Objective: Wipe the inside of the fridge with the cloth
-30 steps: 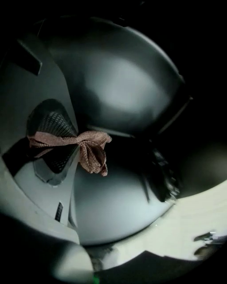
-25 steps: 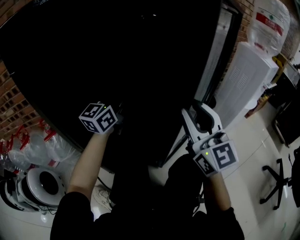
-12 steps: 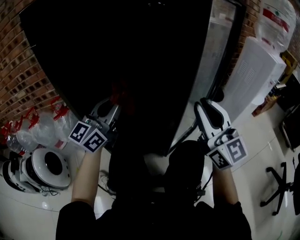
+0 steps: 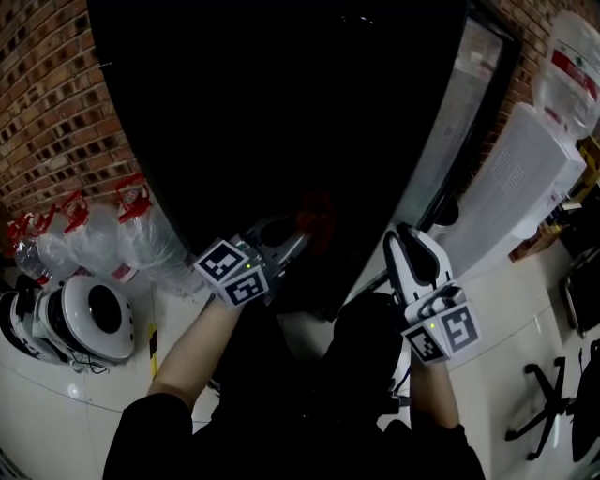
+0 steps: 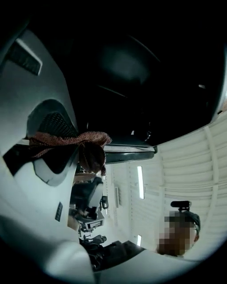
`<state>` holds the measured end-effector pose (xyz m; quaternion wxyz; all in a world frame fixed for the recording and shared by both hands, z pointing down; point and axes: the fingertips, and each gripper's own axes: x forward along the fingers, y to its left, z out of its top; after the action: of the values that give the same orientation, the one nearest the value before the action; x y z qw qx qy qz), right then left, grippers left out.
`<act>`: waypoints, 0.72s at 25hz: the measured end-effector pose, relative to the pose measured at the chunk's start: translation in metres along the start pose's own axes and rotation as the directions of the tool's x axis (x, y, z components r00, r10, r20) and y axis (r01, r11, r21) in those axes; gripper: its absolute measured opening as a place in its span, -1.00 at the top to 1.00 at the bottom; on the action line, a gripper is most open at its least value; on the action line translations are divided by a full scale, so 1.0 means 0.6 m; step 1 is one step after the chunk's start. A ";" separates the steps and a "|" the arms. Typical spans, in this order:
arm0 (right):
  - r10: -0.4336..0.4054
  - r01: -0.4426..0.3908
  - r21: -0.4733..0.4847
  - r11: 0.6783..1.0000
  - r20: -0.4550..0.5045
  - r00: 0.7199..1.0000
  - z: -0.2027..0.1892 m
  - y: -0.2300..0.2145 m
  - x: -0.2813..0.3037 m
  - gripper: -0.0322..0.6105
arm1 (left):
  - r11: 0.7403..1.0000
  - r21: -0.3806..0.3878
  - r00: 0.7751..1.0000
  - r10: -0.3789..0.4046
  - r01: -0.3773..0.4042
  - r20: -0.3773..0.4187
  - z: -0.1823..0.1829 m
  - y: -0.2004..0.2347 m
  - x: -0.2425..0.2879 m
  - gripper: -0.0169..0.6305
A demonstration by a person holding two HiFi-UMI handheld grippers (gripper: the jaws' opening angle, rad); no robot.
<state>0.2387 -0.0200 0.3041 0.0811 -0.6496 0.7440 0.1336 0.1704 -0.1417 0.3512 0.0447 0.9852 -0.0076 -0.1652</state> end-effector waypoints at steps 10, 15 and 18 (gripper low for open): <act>-0.029 0.027 -0.048 0.999 -0.046 0.999 -0.025 -0.027 -0.015 0.62 | 0.992 0.128 0.992 0.009 0.007 -0.125 -0.027 0.083 0.142 0.81; -0.050 0.049 -0.035 0.998 -0.032 0.998 -0.028 -0.043 -0.013 0.62 | 0.984 0.173 0.975 0.007 0.033 -0.220 -0.061 0.122 0.145 0.81; -0.049 0.047 -0.032 0.998 -0.047 0.998 -0.042 -0.049 -0.002 0.62 | 0.984 0.172 0.970 0.005 0.038 -0.245 -0.072 0.139 0.152 0.81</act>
<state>0.2691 -0.0298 0.3256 0.0561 -0.6715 0.7278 0.1276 0.2705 -0.2235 0.3697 -0.0432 0.9982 -0.0084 -0.0418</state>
